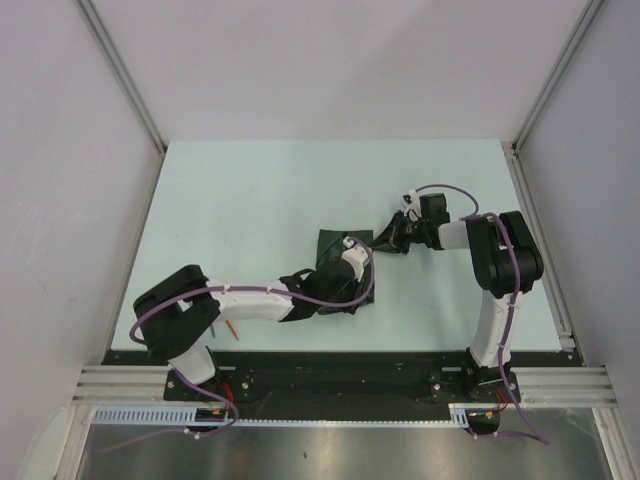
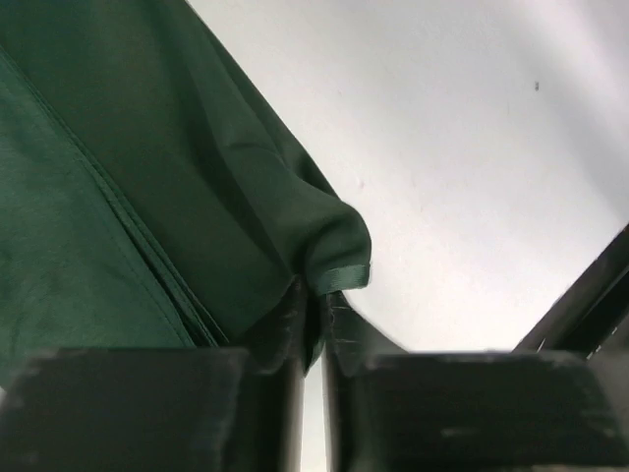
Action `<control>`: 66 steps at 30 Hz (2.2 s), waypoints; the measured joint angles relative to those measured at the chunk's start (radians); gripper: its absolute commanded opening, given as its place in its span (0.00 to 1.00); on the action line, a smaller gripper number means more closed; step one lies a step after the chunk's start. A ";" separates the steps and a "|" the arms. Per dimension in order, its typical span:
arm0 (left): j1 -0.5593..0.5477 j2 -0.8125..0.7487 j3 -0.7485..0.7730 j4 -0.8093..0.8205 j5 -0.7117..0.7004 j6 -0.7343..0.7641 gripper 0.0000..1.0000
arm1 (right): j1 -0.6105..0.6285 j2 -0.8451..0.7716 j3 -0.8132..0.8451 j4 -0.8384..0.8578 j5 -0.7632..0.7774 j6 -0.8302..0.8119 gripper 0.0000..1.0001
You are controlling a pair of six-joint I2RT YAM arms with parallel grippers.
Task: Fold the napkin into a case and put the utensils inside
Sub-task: Fold the 2/3-rectangle-folded napkin at the center of the board.
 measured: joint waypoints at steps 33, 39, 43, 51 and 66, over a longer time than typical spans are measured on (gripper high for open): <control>0.412 0.185 0.196 -0.120 -0.002 -0.137 0.11 | 0.100 -0.031 0.090 -0.180 0.161 -0.105 0.00; 0.413 0.223 0.221 -0.119 0.024 -0.146 0.11 | 0.146 -0.058 0.122 -0.222 0.195 -0.106 0.00; 0.413 0.233 0.220 -0.111 0.036 -0.154 0.10 | 0.193 -0.062 0.153 -0.232 0.216 -0.103 0.00; 0.413 0.234 0.212 -0.092 0.055 -0.161 0.10 | 0.288 -0.059 0.216 -0.237 0.248 -0.054 0.00; 0.438 0.095 0.105 -0.069 0.113 -0.190 0.30 | 0.330 -0.015 0.234 -0.200 0.304 0.072 0.00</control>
